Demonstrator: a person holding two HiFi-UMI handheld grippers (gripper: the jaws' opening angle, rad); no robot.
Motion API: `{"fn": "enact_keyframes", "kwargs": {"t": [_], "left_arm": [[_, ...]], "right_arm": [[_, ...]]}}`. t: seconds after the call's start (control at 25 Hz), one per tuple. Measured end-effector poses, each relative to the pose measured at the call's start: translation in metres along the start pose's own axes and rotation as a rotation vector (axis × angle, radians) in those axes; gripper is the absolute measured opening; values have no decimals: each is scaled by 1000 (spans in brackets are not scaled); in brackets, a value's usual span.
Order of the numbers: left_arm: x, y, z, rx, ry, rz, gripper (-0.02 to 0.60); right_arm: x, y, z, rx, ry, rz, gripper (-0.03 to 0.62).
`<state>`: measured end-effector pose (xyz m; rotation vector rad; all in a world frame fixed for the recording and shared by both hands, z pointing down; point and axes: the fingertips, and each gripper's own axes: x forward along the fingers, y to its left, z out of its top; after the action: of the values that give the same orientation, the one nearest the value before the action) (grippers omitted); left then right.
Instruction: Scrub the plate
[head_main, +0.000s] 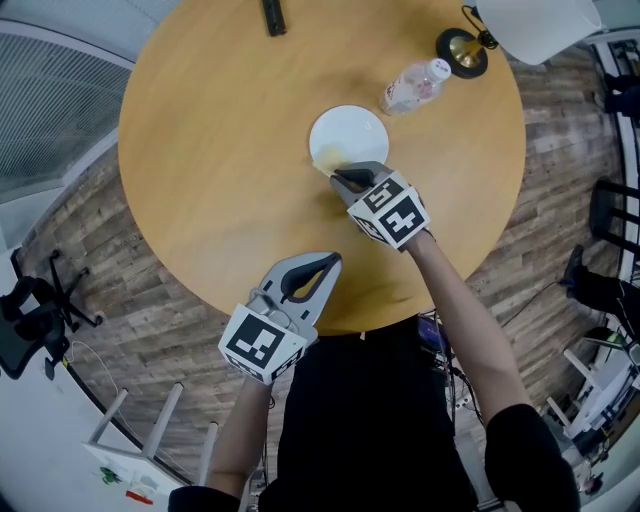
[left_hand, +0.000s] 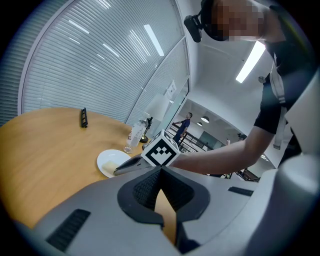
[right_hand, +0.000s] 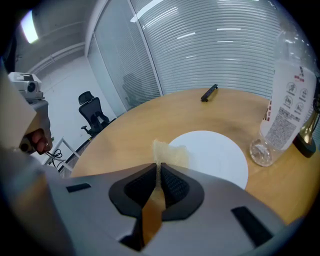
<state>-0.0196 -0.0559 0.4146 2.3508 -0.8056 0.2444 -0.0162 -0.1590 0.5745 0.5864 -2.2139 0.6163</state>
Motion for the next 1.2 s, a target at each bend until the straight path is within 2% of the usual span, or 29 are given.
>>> {"fn": "enact_keyframes", "kwargs": {"t": [0.4, 1.2], "left_arm": [[-3, 1, 0, -12, 5, 3, 6], [-10, 9, -4, -16, 4, 15, 6]], "right_arm": [[16, 4, 23, -28, -11, 23, 26], [16, -52, 31, -18, 28, -29, 26]]}}
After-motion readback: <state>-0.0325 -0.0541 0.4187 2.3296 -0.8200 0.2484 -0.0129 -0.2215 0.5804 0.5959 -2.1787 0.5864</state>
